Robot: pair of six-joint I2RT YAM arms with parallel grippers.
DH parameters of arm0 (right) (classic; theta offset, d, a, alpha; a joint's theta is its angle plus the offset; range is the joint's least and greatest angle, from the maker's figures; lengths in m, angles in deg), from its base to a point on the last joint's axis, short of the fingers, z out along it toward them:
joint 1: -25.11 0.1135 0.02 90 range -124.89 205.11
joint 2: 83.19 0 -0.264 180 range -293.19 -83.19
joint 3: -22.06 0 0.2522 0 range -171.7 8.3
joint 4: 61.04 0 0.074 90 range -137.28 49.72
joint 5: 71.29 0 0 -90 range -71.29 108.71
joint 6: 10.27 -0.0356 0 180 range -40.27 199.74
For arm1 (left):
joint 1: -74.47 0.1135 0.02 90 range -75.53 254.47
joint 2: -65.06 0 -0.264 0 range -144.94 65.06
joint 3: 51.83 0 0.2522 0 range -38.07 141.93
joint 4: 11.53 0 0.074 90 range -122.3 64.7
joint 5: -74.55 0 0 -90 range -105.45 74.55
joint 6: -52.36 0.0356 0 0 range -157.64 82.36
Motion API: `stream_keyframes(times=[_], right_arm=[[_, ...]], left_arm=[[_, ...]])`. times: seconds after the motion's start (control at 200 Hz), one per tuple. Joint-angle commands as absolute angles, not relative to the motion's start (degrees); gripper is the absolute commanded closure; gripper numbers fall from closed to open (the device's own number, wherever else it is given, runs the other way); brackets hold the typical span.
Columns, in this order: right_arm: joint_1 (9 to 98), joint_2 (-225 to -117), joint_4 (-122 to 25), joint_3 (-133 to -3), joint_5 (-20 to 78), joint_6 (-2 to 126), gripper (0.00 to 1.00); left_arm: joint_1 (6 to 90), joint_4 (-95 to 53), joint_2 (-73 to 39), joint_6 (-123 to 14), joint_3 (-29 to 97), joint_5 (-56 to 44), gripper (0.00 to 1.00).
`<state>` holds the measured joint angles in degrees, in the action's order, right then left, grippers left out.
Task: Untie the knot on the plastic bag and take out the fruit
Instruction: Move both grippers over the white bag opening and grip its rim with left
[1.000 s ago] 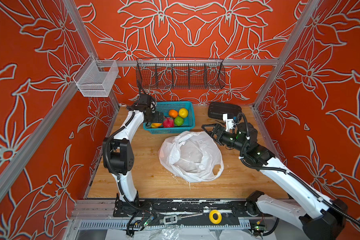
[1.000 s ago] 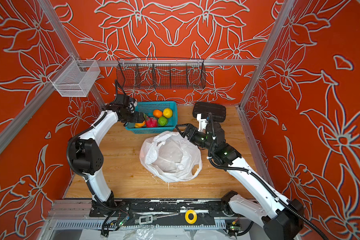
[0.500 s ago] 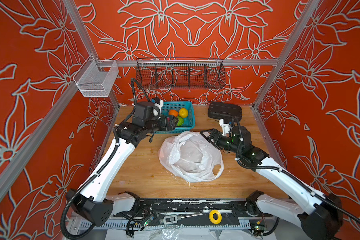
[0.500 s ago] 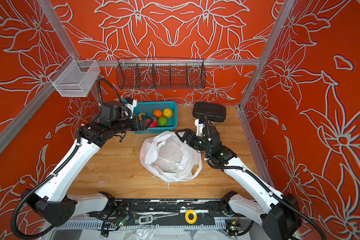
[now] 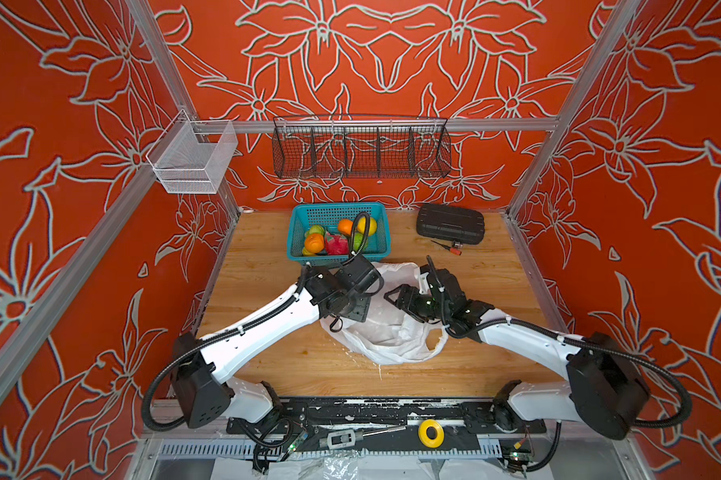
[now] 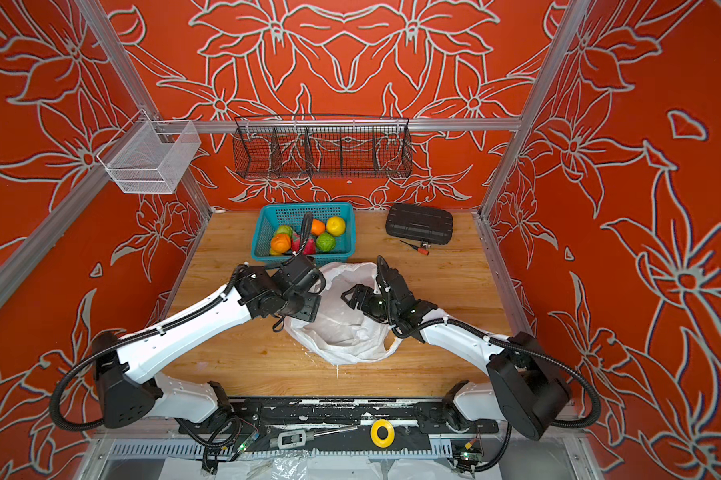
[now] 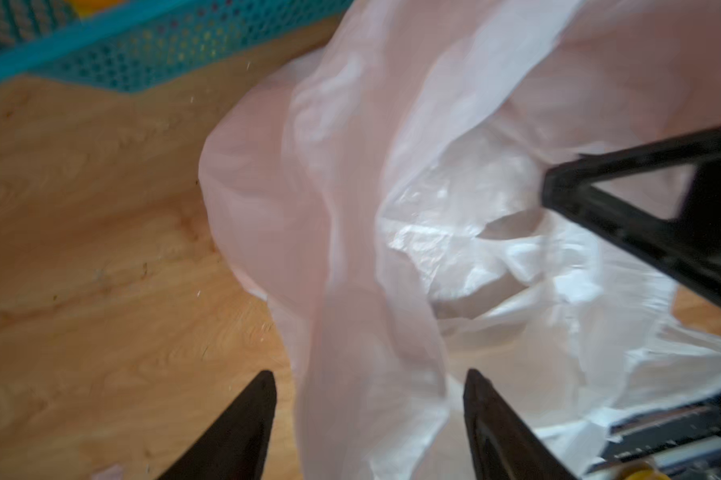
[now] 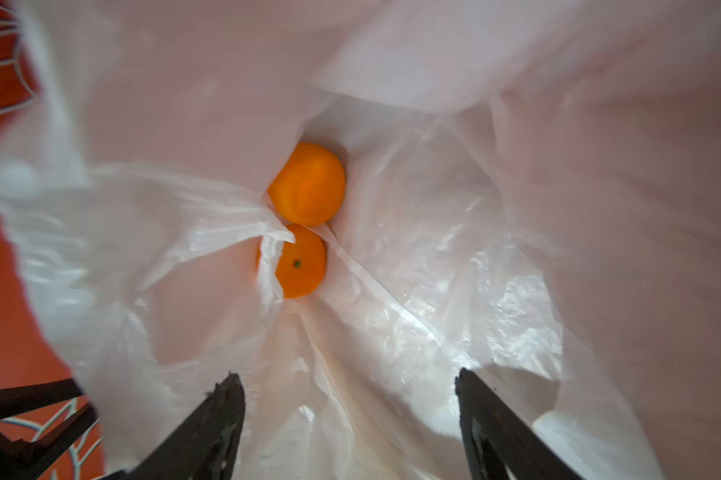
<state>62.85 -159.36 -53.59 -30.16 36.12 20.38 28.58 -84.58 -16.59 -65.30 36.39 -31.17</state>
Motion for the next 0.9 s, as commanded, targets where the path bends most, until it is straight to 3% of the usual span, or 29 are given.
stream_keyframes(times=[0.0,0.15,0.3,0.61,0.896], right_arm=[[65.1,-159.2,-50.8,-29.6,26.6,21.0,0.21],[67.6,-158.4,-38.7,-28.6,13.6,21.9,0.25],[71.0,-154.4,-35.4,-24.9,6.7,22.7,0.27],[79.6,-151.3,-43.6,-21.4,9.6,30.4,0.27],[87.9,-160.4,-49.6,-30.5,8.5,41.0,0.22]], left_arm=[[28.5,-89.5,-16.3,-68.5,32.8,-38.8,0.4],[29.2,-84.1,-13.3,-67.2,27.6,-45.4,0.56],[33.1,-73.8,-8.5,-63.2,21.1,-41.0,0.6],[37.0,-53.9,-0.3,-55.9,11.9,-30.0,0.67],[37.0,-49.2,4.6,-55.1,11.0,-23.9,0.67]])
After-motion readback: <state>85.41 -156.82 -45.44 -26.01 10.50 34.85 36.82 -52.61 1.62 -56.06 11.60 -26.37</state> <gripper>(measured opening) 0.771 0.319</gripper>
